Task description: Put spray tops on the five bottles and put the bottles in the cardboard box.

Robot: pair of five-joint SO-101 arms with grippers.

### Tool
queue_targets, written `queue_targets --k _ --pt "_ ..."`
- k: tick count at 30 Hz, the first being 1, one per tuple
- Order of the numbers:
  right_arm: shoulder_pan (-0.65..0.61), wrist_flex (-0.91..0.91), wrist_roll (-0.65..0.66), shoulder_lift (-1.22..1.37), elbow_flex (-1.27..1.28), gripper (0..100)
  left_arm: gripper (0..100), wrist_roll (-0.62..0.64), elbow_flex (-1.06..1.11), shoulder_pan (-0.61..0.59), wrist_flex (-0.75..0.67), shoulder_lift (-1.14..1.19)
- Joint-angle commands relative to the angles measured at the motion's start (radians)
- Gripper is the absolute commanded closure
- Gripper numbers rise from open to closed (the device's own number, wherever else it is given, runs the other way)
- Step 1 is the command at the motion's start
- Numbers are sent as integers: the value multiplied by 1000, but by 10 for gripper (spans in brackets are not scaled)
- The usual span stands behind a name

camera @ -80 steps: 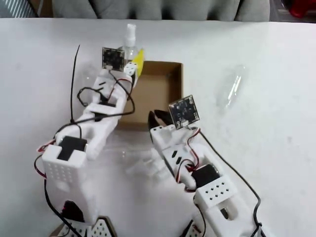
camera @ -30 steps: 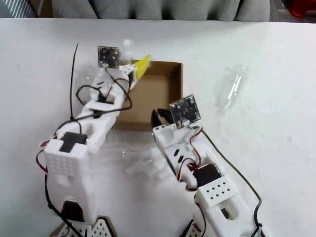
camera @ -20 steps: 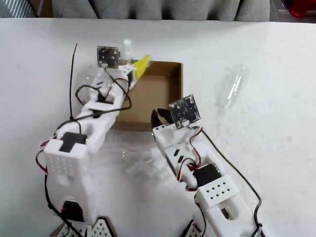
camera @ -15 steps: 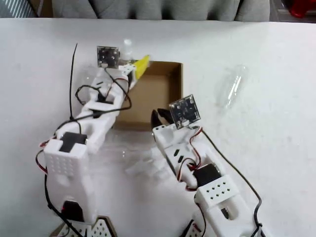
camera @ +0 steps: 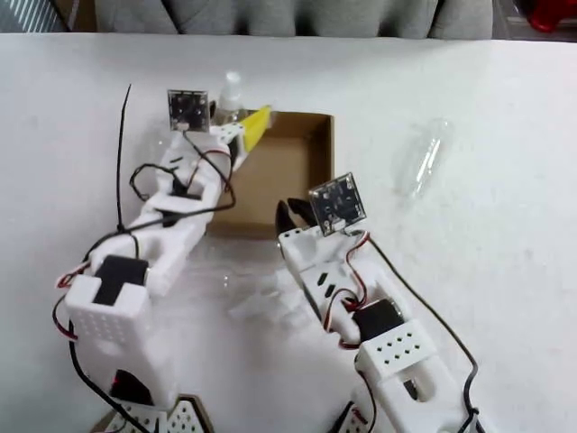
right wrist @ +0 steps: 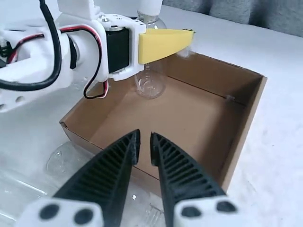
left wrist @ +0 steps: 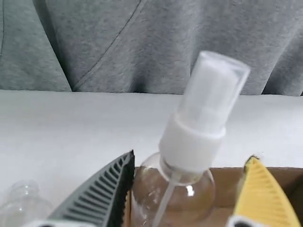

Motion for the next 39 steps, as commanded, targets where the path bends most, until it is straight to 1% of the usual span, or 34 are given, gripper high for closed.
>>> queue_targets --k 1,6,8,19,27,39 --pt "12 8 11 -8 -60 983 660 8 23 -10 2 -102" --pt "12 8 11 -7 -60 983 660 8 75 -4 2 -159" --pt "12 8 11 -7 -60 983 660 8 97 -4 26 -188" --pt "12 8 11 -7 -58 983 660 5 127 -8 354 -387" --pt "12 8 11 -7 -57 983 660 5 222 -2 471 -591" --pt "44 8 11 -7 -55 983 660 5 236 13 766 -842"
